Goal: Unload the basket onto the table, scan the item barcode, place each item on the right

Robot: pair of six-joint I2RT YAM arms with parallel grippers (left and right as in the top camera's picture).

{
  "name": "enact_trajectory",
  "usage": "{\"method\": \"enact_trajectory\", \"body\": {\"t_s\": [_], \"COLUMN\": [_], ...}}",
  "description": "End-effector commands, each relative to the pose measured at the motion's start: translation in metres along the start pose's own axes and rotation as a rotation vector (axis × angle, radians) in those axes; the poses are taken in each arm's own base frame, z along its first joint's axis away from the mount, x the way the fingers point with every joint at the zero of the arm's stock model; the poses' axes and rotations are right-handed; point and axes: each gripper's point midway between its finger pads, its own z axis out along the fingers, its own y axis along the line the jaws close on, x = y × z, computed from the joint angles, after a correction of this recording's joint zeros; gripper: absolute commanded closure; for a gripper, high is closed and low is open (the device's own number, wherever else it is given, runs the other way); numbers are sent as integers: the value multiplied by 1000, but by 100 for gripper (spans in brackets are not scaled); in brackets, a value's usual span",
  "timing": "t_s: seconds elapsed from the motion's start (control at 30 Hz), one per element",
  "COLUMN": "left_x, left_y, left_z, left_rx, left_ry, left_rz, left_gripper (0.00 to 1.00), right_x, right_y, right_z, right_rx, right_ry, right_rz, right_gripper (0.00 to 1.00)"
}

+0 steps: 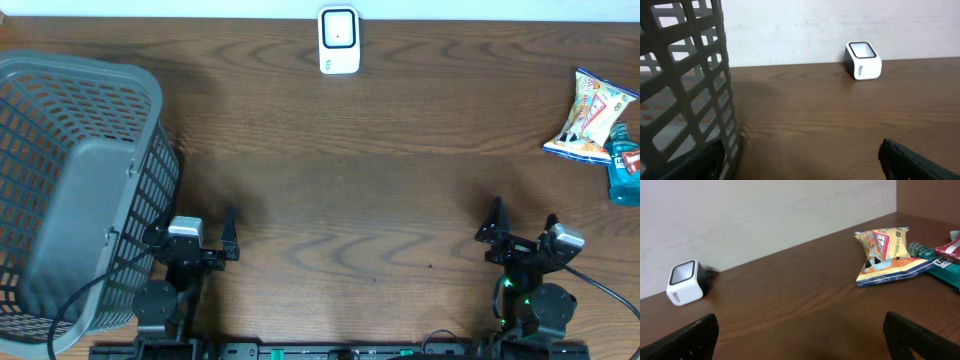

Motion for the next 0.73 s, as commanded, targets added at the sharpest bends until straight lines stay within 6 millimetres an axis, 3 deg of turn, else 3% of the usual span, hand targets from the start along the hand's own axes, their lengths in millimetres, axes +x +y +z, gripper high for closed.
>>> {"method": "enact_trajectory", "body": {"t_s": [0.0, 0.7], "left_x": [16, 16], "left_y": [3, 3], "left_z": [2, 2], "left_rx": [-13, -13], "left_ry": [36, 36], "left_rz": [-5, -5], "left_gripper": [2, 2], "right_x": [0, 0], "right_y": [-2, -2], "right_z": [0, 0], "right_rx": [12, 12], "right_ry": [-4, -4], "right_rz": [13, 13], "right_gripper": [1, 1]}}
